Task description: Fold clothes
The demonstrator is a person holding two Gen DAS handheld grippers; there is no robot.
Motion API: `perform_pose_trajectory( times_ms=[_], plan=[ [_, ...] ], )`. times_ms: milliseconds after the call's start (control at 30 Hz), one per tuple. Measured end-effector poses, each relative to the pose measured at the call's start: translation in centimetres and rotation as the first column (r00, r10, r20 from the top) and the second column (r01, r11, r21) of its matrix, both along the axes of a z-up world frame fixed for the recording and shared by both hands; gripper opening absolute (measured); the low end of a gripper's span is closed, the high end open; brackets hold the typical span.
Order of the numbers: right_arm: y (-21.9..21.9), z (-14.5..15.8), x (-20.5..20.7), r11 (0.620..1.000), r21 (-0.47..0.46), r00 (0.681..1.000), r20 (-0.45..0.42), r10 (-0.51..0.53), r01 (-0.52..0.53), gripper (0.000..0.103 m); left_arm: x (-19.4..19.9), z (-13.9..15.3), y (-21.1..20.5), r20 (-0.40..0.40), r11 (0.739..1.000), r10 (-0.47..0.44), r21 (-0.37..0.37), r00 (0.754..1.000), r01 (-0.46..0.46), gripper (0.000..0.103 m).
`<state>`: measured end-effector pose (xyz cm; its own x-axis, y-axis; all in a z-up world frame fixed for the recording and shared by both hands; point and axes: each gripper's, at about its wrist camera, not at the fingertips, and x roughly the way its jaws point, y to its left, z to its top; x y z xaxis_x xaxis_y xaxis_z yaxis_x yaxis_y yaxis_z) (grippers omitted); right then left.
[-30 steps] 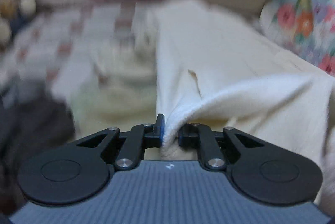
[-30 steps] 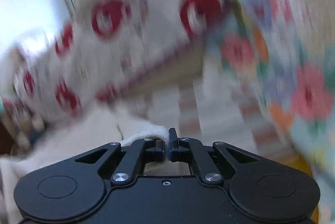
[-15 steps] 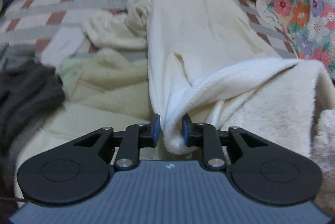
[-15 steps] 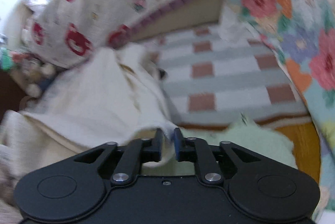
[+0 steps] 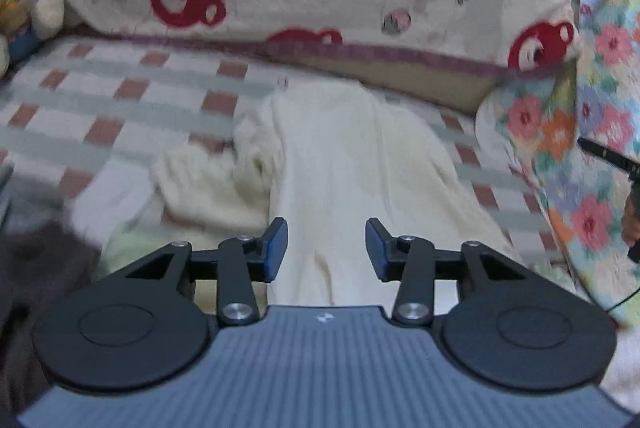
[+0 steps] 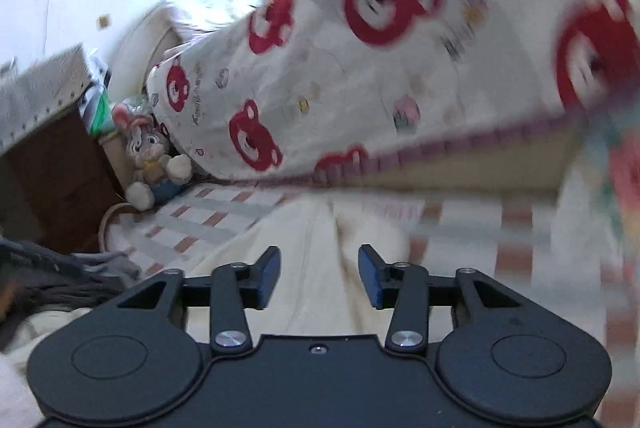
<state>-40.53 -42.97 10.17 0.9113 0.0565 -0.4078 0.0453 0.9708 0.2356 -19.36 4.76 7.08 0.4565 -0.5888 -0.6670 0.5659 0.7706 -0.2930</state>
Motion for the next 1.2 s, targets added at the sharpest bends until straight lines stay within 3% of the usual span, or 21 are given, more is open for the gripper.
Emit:
perform_pose_trajectory(
  times_ms=[133, 200, 233, 267, 367, 467, 567, 700, 800, 867, 900, 933, 1000, 1133, 1200],
  plan=[
    [-1.8, 5.0, 5.8, 0.992, -0.115, 0.995, 0.085, -0.046, 0.055, 0.053, 5.9, -0.5, -3.4, 0.015, 1.0, -0.007, 0.013, 1.0, 0.007, 0.047],
    [-3.2, 7.4, 9.6, 0.989, -0.145, 0.998, 0.057, -0.03, 0.038, 0.048, 9.1, -1.2, -5.2, 0.03, 0.999, 0.021, 0.029, 0.999, -0.022, 0.047],
    [-3.9, 8.4, 11.5, 0.985, -0.17, 0.999, 0.025, -0.035, 0.039, 0.017, 10.4, -1.6, -6.2, 0.045, 0.998, 0.045, 0.037, 0.998, -0.046, 0.047],
    [-4.2, 9.1, 13.2, 0.972, -0.225, 0.998, 0.0, -0.066, 0.064, 0.001, 11.7, -2.0, -7.4, 0.064, 0.997, 0.057, 0.051, 0.996, -0.06, 0.047],
    [-4.5, 10.2, 18.8, 0.933, -0.355, 0.989, -0.099, -0.109, 0.067, 0.002, 15.5, -3.9, -10.6, 0.072, 0.998, 0.045, 0.04, 0.996, -0.048, 0.047],
    [-4.0, 9.1, 23.6, 0.931, -0.364, 0.974, -0.213, -0.08, -0.003, 0.002, 18.6, -6.4, -12.8, 0.022, 0.999, 0.043, 0.011, 0.999, -0.043, 0.048],
    [-3.0, 5.4, 27.7, 0.946, -0.317, 0.955, -0.296, -0.03, -0.068, 0.006, 20.8, -9.5, -14.0, -0.028, 0.998, 0.054, 0.023, 0.998, -0.053, 0.048],
    [-1.3, -2.6, 31.9, 0.961, -0.254, 0.923, -0.386, 0.007, -0.113, 0.009, 22.2, -13.0, -14.7, -0.052, 0.997, 0.057, 0.053, 0.997, -0.054, 0.051],
    [0.6, -7.0, 32.6, 0.958, -0.221, 0.876, -0.479, 0.057, -0.183, 0.009, 23.0, -15.6, -14.7, -0.144, 0.998, 0.062, 0.041, 0.988, -0.057, 0.051],
    [2.2, -8.2, 31.9, 0.928, -0.263, 0.847, -0.524, 0.093, -0.264, 0.014, 22.8, -16.6, -14.7, -0.184, 0.998, 0.053, 0.035, 0.981, -0.047, 0.052],
    [2.7, -8.6, 31.6, 0.911, -0.288, 0.836, -0.54, 0.101, -0.296, 0.022, 22.5, -16.9, -14.8, -0.199, 0.998, 0.05, 0.037, 0.979, -0.043, 0.053],
    [3.1, -8.8, 31.4, 0.894, -0.305, 0.825, -0.554, 0.113, -0.328, 0.031, 22.3, -17.2, -14.8, -0.207, 0.999, 0.044, 0.036, 0.977, -0.037, 0.055],
    [3.6, -9.0, 31.0, 0.867, -0.33, 0.805, -0.58, 0.125, -0.373, 0.039, 22.0, -17.8, -14.9, -0.204, 0.999, 0.038, 0.038, 0.978, -0.03, 0.057],
    [4.2, -9.3, 31.0, 0.836, -0.361, 0.782, -0.612, 0.122, -0.413, 0.042, 22.1, -19.0, -15.1, -0.198, 0.999, 0.027, 0.049, 0.98, -0.017, 0.057],
    [4.3, -9.4, 31.5, 0.822, -0.374, 0.774, -0.621, 0.123, -0.431, 0.046, 22.0, -19.5, -15.1, -0.183, 0.999, 0.008, 0.039, 0.983, -0.001, 0.046]
  ],
)
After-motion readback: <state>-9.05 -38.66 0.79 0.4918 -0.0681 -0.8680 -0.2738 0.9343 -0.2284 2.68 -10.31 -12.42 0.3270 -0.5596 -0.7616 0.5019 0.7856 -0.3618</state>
